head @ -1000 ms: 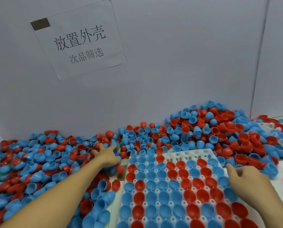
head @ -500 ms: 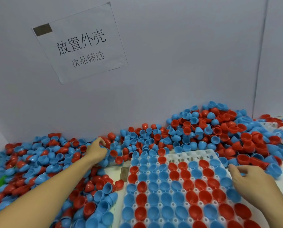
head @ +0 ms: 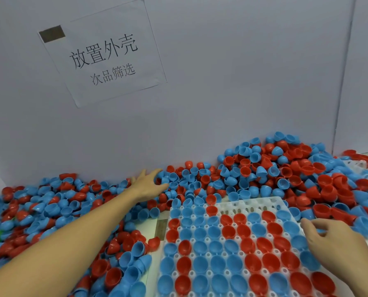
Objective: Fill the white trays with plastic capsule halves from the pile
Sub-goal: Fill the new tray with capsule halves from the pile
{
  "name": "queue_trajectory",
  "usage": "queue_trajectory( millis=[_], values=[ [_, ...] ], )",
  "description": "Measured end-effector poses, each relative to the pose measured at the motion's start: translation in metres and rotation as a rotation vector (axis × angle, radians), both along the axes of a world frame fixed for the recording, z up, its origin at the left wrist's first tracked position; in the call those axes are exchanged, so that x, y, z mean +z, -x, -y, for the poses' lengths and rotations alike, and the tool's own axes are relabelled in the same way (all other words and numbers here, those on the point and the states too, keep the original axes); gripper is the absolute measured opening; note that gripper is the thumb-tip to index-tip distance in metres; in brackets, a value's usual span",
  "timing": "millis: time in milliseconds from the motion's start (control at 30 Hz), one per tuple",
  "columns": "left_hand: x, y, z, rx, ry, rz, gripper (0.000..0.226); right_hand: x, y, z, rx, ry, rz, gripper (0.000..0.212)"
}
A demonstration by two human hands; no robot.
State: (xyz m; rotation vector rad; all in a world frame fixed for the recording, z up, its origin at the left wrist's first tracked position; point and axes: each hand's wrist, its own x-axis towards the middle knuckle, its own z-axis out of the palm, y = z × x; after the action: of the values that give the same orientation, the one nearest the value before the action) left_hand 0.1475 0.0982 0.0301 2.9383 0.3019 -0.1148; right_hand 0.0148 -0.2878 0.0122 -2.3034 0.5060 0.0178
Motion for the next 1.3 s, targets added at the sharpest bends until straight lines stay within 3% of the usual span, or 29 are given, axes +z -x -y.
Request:
queue_trajectory(
  millis=[133, 300, 467, 633, 767, 900, 1133, 1300],
  values=[
    [-0.013, -0.026, 0.028, 0.141, 0.216, -0.019, 0.097, -0.001, -0.002, 0.003, 0.004, -0.024, -0.005, 0.028],
    [-0.022, -0.056, 0.047, 0.334, 0.282, -0.102, 0.122, -0.001, -0.006, 0.0, -0.001, -0.049, -0.023, 0.027],
    [-0.038, -0.063, 0.062, 0.438, 0.127, 0.026, 0.093, -0.002, -0.004, 0.0, 0.016, -0.042, 0.022, 0.015],
    [-0.038, -0.072, 0.051, 0.427, 0.078, -0.028, 0.089, -0.006, -0.003, 0.002, 0.027, -0.045, 0.041, 0.015],
    [-0.045, -0.065, 0.036, 0.358, 0.104, 0.085, 0.078, -0.006, -0.003, 0.003, 0.03, -0.047, 0.048, 0.014],
    [-0.041, -0.05, 0.016, 0.311, 0.214, 0.244, 0.055, -0.009, -0.003, 0.005, 0.026, -0.049, 0.045, 0.015],
    [-0.017, -0.034, -0.026, 0.442, 0.69, 0.461, 0.026, -0.011, -0.005, 0.006, 0.011, -0.052, 0.04, 0.024],
    [0.004, -0.017, -0.043, 0.521, 0.988, 0.247, 0.028, -0.011, -0.006, 0.008, 0.014, -0.055, 0.035, 0.028]
  ],
)
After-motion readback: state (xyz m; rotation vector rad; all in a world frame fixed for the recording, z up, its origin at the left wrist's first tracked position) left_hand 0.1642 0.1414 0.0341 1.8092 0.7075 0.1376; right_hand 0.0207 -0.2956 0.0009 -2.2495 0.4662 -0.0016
